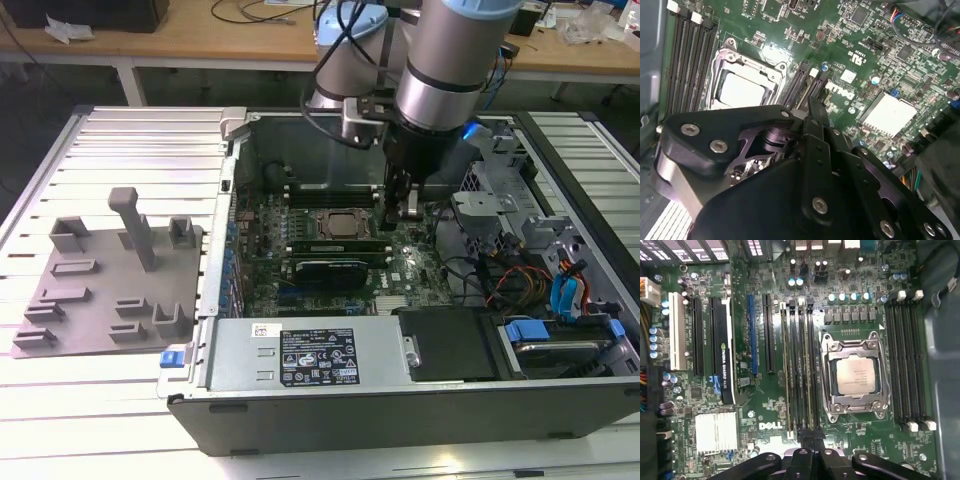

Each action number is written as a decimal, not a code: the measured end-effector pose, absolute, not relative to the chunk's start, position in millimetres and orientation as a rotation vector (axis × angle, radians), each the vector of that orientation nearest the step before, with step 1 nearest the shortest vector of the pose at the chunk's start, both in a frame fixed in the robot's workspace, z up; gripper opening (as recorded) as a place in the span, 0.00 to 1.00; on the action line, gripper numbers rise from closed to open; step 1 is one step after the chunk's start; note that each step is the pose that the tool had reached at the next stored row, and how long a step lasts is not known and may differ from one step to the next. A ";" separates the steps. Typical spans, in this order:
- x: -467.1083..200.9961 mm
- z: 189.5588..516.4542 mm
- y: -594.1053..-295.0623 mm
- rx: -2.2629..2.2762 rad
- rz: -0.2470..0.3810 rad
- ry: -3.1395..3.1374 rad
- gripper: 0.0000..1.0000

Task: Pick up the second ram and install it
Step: 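Press down the second ram until it locks into place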

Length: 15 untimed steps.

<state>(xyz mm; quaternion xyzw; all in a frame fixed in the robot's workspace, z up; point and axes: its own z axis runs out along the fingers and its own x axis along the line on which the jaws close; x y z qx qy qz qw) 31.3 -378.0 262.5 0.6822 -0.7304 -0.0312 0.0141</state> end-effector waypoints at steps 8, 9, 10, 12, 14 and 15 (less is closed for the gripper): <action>31.2 244.5 -376.0 2.127 -0.097 -2.272 0.08; 31.1 242.6 -375.6 2.127 -0.097 -2.271 0.08; 31.1 240.2 -375.1 2.128 -0.097 -2.270 0.08; 31.1 234.5 -374.8 2.129 -0.097 -2.269 0.08; 31.1 229.3 -374.9 2.130 -0.096 -2.268 0.08; 31.0 227.7 -374.9 2.131 -0.096 -2.267 0.08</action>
